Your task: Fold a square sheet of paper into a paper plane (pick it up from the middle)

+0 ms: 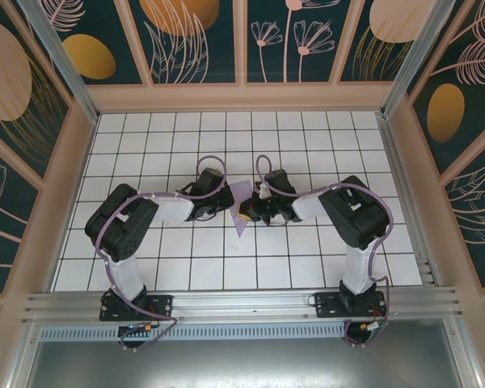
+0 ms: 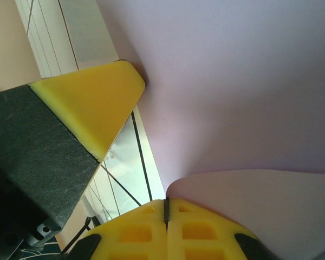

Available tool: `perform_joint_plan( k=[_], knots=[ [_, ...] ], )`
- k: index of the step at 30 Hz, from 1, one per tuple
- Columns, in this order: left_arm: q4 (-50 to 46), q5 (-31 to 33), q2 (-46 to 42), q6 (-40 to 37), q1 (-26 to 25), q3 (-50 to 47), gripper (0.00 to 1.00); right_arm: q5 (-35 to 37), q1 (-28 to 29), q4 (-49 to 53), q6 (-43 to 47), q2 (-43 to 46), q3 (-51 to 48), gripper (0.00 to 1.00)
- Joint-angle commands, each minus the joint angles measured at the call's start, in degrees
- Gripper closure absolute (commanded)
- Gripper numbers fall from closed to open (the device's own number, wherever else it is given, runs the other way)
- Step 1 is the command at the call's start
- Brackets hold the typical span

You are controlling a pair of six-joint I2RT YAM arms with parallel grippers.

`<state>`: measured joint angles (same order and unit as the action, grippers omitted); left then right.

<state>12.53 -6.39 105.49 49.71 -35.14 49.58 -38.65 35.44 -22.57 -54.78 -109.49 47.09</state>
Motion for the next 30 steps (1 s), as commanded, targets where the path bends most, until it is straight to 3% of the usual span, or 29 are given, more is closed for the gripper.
perform_joint_plan(
  k=[1, 30],
  knots=[
    [-1.03, -1.26, 1.56, -0.44, 0.11, -0.63, 1.0, 0.16, 0.85, -0.77, 0.87, -1.6, 1.92, 1.0],
    [-0.38, -1.44, 1.32, 0.04, 0.11, -1.59, 1.0, 5.14, 0.39, 1.39, 0.95, 1.54, -0.55, 1.0]
  ],
)
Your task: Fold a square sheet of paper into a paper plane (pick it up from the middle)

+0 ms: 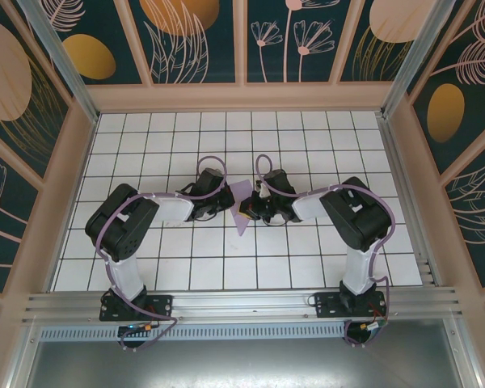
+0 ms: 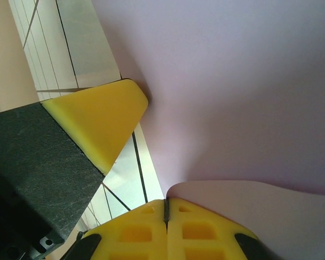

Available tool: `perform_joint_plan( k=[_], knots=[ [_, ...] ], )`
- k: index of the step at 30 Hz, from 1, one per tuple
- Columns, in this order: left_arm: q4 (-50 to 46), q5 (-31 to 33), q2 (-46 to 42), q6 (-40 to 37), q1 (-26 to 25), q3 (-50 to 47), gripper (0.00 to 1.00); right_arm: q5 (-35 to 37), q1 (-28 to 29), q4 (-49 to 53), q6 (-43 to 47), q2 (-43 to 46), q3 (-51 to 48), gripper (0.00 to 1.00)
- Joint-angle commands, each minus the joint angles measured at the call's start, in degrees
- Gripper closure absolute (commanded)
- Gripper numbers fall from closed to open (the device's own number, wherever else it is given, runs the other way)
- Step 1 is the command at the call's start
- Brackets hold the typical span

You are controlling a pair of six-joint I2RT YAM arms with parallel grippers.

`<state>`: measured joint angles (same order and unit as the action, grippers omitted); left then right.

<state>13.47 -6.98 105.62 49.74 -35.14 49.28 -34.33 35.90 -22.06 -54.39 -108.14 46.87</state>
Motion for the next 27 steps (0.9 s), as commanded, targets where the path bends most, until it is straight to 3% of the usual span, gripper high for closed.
perform_joint_plan(
  k=[1, 27],
  knots=[
    [-1.29, -0.98, 1.2, 0.01, 0.07, -1.29, 1.0, 0.91, -0.1, 1.04, 0.56, 0.05, -0.3, 1.0],
    [-1.55, -1.1, 0.68, -0.01, 0.07, -1.04, 1.0, 2.25, -0.09, 3.23, 0.95, -2.44, 0.11, 1.0]
  ],
)
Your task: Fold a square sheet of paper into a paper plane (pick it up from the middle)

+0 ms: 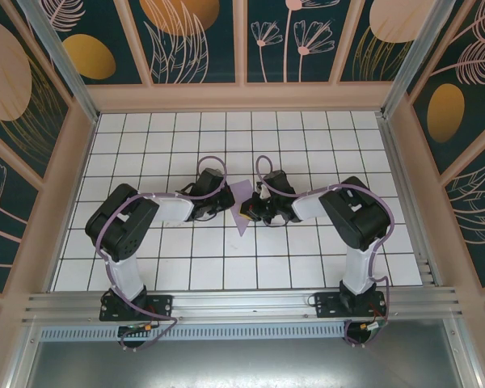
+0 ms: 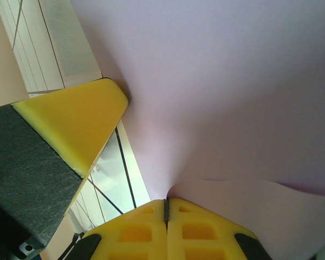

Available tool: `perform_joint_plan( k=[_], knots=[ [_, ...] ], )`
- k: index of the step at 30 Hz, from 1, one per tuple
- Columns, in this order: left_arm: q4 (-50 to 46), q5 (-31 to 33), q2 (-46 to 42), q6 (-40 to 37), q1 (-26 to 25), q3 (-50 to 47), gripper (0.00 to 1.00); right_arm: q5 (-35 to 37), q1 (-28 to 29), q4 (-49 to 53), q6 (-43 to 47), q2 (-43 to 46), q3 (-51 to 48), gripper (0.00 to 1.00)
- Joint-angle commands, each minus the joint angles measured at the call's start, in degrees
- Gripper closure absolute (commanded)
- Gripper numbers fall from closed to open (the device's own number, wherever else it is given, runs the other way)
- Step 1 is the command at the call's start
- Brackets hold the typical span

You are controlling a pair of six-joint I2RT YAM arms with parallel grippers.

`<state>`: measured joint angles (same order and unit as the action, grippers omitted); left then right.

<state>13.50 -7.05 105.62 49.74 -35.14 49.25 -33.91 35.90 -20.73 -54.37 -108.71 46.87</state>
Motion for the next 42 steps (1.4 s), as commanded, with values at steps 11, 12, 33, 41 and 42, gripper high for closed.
perform_joint_plan(
  k=[11, 12, 33, 41, 42],
  knots=[
    [-6.85, 2.01, -10.0, -0.44, 2.65, 0.47, 0.95, 2.8, 0.31, 4.27, 1.2, -2.56, 0.61, 0.81],
    [-6.98, 2.45, -10.93, -0.17, 2.92, 0.05, 0.95, 2.62, 0.31, 4.28, 1.08, -2.59, 0.59, 0.77],
    [0.47, -6.33, -15.95, 1.69, 1.56, -8.36, 0.96, 4.55, 0.37, 7.35, 1.22, -2.53, 0.32, 0.98],
    [1.77, -6.25, -10.61, 2.72, -2.35, -7.05, 1.0, 4.47, 0.48, 6.97, 1.11, -2.96, 0.14, 1.0],
    [1.85, -6.05, -10.06, 2.84, -2.61, -6.98, 1.0, 4.55, 0.49, 7.02, 1.01, -2.97, 0.1, 1.0]
  ],
)
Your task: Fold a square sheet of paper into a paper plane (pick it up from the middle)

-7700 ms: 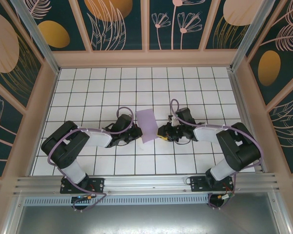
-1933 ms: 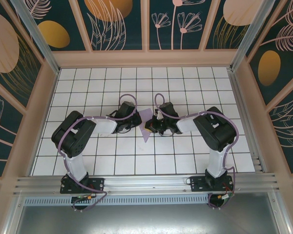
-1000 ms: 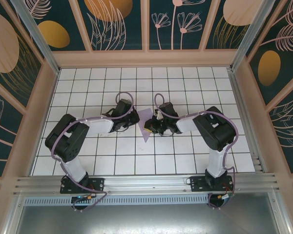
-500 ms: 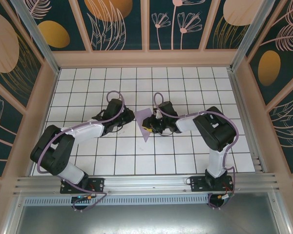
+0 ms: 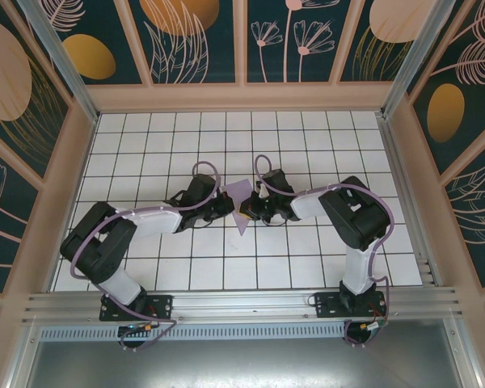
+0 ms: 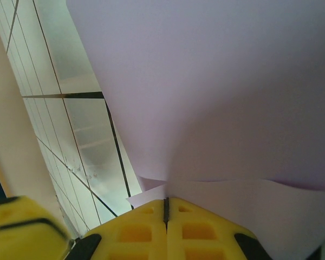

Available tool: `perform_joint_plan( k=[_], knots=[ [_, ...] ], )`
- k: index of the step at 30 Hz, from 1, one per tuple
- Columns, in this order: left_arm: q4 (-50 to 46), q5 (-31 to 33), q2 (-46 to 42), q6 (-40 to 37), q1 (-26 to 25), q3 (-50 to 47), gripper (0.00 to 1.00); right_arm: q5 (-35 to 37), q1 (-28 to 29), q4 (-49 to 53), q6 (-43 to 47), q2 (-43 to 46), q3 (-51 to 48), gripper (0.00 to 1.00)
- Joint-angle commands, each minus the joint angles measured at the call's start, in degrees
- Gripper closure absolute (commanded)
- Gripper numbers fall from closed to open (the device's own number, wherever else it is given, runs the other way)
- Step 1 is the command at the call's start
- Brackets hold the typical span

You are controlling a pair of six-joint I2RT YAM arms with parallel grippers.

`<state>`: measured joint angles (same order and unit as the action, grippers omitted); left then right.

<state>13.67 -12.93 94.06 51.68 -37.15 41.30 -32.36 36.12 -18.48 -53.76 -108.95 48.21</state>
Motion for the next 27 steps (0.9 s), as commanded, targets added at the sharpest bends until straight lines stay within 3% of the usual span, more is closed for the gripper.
perform_joint_plan(
  k=[1, 15, 27],
  knots=[
    [1.7, 0.06, 2.01, 0.9, -0.81, 1.2, 1.0, 3.0, 0.27, 4.72, 0.4, -2.74, -1.21, 1.0],
    [-1.31, 3.32, 7.64, 0.04, -1.15, 4.84, 1.0, 2.12, 0.5, 3.88, 0.54, -1.7, -1.68, 1.0],
    [-4.04, 4.65, 7.98, -1.29, -1.17, 1.97, 1.0, -0.55, -0.32, 1.26, 2.86, 3.65, -0.87, 1.0]
  ],
)
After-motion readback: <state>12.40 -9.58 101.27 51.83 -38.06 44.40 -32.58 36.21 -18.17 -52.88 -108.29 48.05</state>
